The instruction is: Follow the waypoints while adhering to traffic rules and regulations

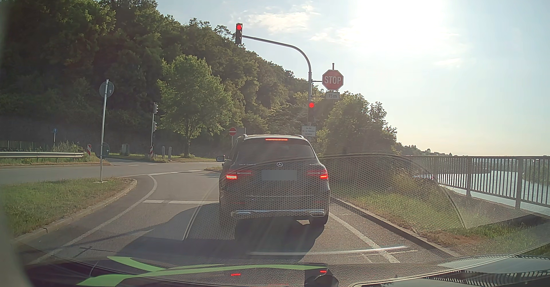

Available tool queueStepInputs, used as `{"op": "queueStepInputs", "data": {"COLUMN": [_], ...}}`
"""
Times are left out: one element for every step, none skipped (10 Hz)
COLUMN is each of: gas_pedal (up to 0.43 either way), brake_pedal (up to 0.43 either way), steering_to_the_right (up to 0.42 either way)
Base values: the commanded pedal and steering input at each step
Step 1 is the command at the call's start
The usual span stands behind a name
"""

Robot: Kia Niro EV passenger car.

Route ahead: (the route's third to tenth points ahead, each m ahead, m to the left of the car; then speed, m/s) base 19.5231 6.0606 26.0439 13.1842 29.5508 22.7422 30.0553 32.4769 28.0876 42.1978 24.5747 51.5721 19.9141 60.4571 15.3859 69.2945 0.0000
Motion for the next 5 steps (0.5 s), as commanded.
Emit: {"op": "queueStepInputs", "data": {"gas_pedal": [0.0, 0.0, 0.0, 0.0, 0.0], "brake_pedal": [0.28, 0.28, 0.28, 0.28, 0.28], "steering_to_the_right": [-0.044, -0.045, -0.044, -0.045, -0.045]}}
